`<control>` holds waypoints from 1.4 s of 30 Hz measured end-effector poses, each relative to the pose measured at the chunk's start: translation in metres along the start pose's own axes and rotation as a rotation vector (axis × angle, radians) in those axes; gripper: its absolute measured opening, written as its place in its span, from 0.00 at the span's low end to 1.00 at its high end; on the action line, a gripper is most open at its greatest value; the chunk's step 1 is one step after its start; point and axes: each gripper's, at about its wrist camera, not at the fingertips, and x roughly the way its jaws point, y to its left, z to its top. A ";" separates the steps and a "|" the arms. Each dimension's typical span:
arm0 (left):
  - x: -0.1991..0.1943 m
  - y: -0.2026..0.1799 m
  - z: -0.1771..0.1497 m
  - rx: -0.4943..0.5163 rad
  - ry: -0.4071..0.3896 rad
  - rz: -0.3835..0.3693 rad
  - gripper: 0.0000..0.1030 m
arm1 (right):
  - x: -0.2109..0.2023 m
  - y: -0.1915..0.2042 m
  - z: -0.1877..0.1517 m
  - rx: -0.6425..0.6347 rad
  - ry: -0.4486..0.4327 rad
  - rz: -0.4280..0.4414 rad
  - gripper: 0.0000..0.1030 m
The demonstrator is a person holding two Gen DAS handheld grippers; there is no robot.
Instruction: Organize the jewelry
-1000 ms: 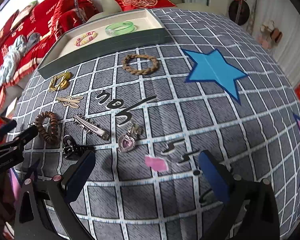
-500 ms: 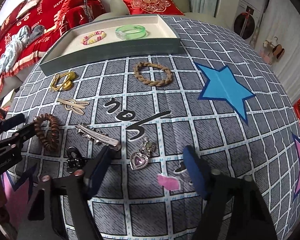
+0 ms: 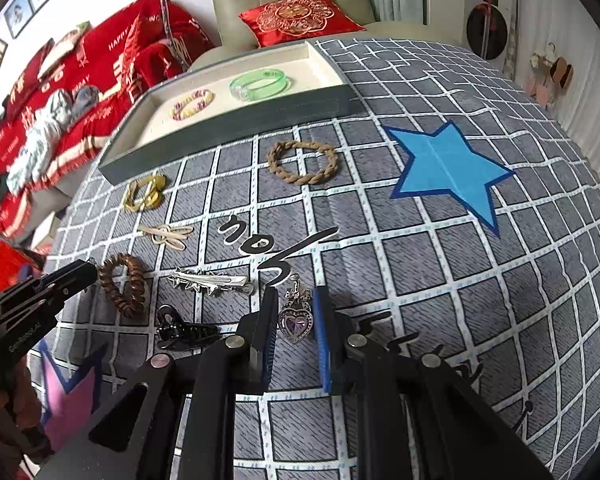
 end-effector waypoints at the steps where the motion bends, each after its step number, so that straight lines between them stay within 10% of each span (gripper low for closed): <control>1: -0.003 0.000 0.002 0.000 -0.006 -0.004 0.33 | -0.002 -0.002 0.000 0.005 -0.003 0.004 0.19; 23: -0.033 -0.001 0.130 -0.013 -0.169 -0.050 0.33 | -0.033 0.007 0.136 -0.004 -0.090 0.167 0.19; 42: 0.105 0.024 0.198 -0.039 -0.036 0.089 0.33 | 0.112 0.035 0.241 0.033 0.039 0.227 0.19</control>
